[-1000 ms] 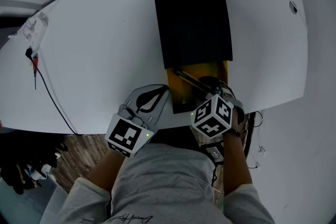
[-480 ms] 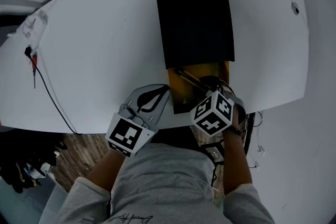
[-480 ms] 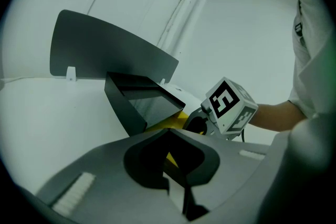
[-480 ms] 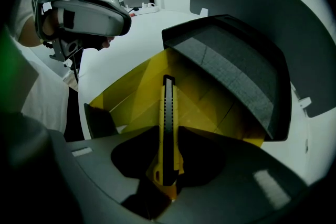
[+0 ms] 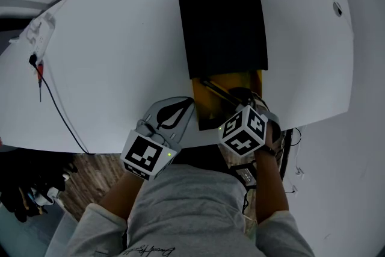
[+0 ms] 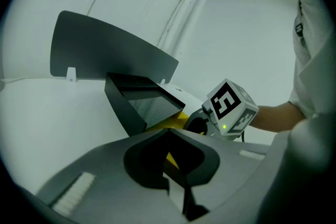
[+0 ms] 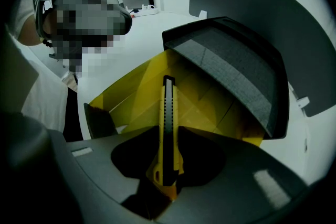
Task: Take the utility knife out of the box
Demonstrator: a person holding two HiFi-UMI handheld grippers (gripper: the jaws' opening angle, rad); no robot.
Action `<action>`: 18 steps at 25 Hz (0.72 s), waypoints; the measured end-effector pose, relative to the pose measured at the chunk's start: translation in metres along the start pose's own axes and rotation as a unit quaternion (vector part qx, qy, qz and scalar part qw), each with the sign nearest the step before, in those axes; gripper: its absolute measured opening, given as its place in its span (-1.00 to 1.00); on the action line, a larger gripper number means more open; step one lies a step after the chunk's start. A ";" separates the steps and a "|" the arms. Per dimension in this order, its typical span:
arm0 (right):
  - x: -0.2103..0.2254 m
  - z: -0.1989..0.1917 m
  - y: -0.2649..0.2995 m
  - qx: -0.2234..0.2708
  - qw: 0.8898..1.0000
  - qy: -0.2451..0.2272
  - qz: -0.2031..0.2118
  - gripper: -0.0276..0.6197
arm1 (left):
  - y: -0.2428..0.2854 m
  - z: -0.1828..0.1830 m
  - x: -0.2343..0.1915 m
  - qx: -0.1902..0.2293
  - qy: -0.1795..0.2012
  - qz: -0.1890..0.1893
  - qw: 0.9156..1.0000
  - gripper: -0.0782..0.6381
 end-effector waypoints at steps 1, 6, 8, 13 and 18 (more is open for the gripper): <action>0.000 -0.001 0.000 0.002 1.000 0.000 -0.001 -0.51 | 0.000 0.000 0.000 0.001 0.000 0.000 1.000 -0.78; -0.001 -0.004 -0.004 0.010 1.000 0.007 0.000 -0.51 | -0.004 0.002 0.001 0.002 0.001 0.005 1.000 -0.78; 0.000 -0.004 -0.007 0.016 1.000 0.010 -0.002 -0.51 | -0.005 0.003 0.001 0.002 0.001 0.005 1.000 -0.78; -0.002 -0.005 -0.018 0.032 0.999 0.014 -0.001 -0.51 | -0.006 0.006 0.007 0.006 0.005 0.001 1.000 -0.78; -0.003 -0.004 -0.031 0.053 0.998 0.024 -0.004 -0.51 | -0.008 0.012 0.010 0.009 0.012 0.002 1.000 -0.78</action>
Point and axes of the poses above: the fingertips, and each gripper's own axes: y forward along the fingers, x to its right, z out of its top, the point moved 9 cm from there along -y, backward along the fingers, and after that the axes turned 14 degrees about y, right-handed, at the moved point
